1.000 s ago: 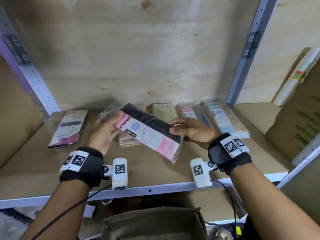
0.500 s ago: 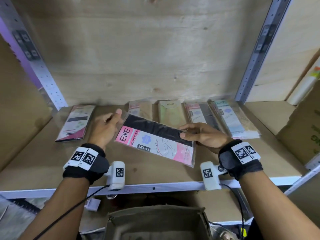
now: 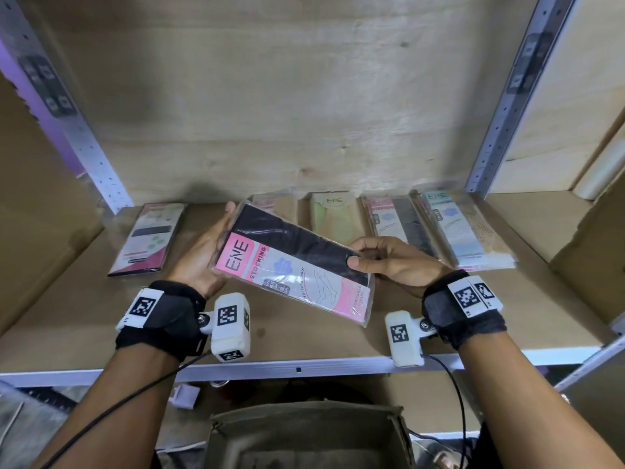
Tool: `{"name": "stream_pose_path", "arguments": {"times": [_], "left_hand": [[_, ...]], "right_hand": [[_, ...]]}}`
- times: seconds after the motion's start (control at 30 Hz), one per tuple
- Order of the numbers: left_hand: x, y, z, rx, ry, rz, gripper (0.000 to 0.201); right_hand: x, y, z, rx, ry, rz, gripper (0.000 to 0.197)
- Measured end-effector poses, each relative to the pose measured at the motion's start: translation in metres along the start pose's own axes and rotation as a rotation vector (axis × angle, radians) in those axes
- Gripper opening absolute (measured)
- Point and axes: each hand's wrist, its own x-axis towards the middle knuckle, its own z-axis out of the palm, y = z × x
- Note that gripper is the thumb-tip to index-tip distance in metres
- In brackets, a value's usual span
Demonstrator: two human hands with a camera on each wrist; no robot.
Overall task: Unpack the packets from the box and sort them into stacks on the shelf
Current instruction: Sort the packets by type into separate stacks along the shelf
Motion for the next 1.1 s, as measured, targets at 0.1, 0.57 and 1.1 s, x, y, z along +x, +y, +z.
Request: {"name": "stream_pose_path", "arguments": {"times": [0.1,0.57,1.1], "left_hand": [[0.006,-0.004,0.004,-0.017,0.053,0.000,0.050],[0.021,-0.029,0.078,0.183,-0.098,0.030,0.053],[0.043,-0.043,0.157,0.403,-0.082,0.112,0.040]], "right_hand": [[0.000,0.005,-0.006,0.019,0.012,-0.007,0.029],[-0.022,0.019,-0.039,0.320,0.353,0.001,0.011],[-0.020,0.012,-0.063,0.405,0.505,0.101,0.026]]}}
